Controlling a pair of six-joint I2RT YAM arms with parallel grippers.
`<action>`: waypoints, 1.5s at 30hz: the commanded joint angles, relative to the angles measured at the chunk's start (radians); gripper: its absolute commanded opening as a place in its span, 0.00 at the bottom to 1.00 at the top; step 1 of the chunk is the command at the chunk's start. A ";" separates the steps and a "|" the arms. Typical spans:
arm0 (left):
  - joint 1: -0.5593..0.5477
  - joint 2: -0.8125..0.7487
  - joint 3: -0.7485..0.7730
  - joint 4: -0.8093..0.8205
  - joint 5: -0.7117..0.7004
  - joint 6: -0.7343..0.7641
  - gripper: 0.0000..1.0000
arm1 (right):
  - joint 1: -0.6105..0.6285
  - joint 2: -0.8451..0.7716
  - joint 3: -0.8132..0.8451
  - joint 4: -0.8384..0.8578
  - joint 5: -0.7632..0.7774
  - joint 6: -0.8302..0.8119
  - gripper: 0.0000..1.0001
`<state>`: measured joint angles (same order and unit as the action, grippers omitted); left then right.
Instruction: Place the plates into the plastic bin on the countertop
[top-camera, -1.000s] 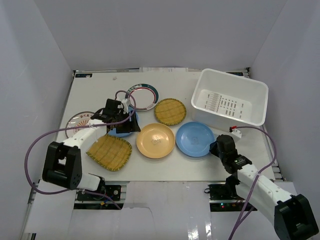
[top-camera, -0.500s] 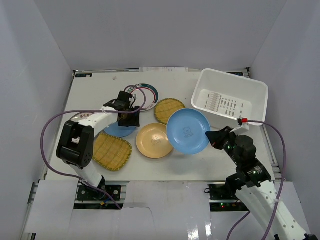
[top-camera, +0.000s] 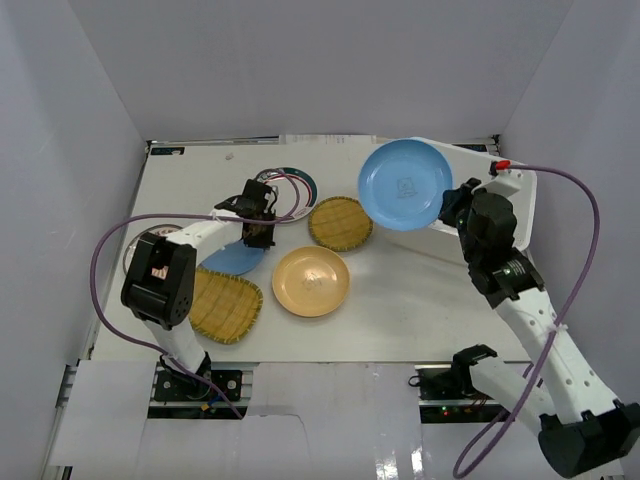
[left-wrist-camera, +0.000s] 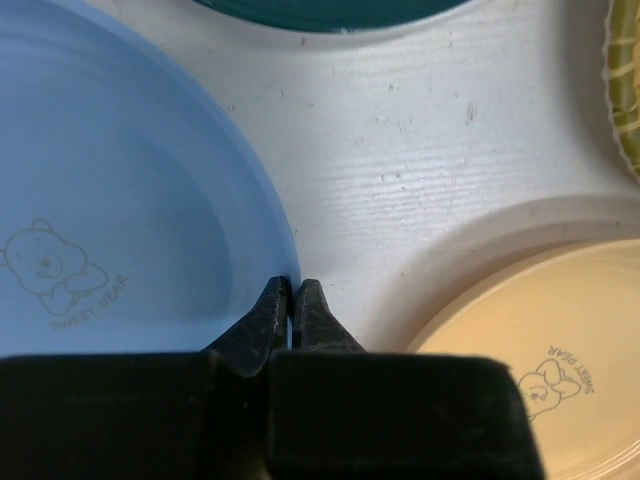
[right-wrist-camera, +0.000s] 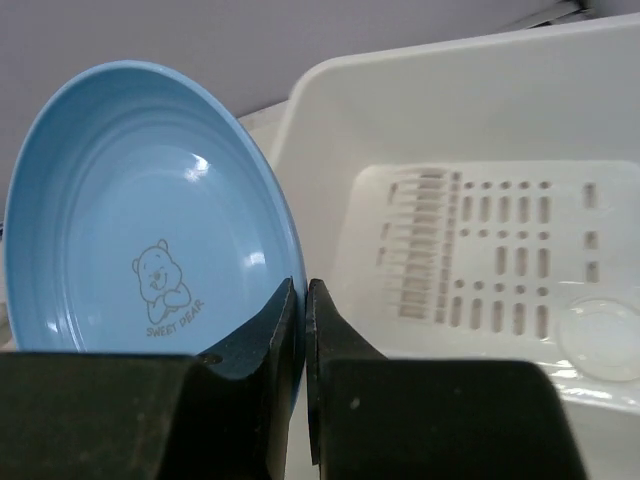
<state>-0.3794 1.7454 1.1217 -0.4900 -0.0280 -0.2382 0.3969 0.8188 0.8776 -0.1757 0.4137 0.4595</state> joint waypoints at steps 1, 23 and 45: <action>0.005 -0.019 0.001 -0.029 0.005 -0.026 0.00 | -0.111 0.086 0.070 0.096 0.198 -0.082 0.08; -0.353 -0.138 0.622 -0.024 0.134 -0.059 0.00 | -0.414 0.430 0.061 0.116 -0.134 -0.065 0.74; -0.605 -0.021 0.644 0.042 0.157 0.232 0.00 | -0.435 0.194 0.008 0.306 -1.045 0.205 1.00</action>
<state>-0.9771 1.8091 1.7592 -0.5194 0.0975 -0.0387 -0.0502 0.9817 0.9401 0.0353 -0.4679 0.5797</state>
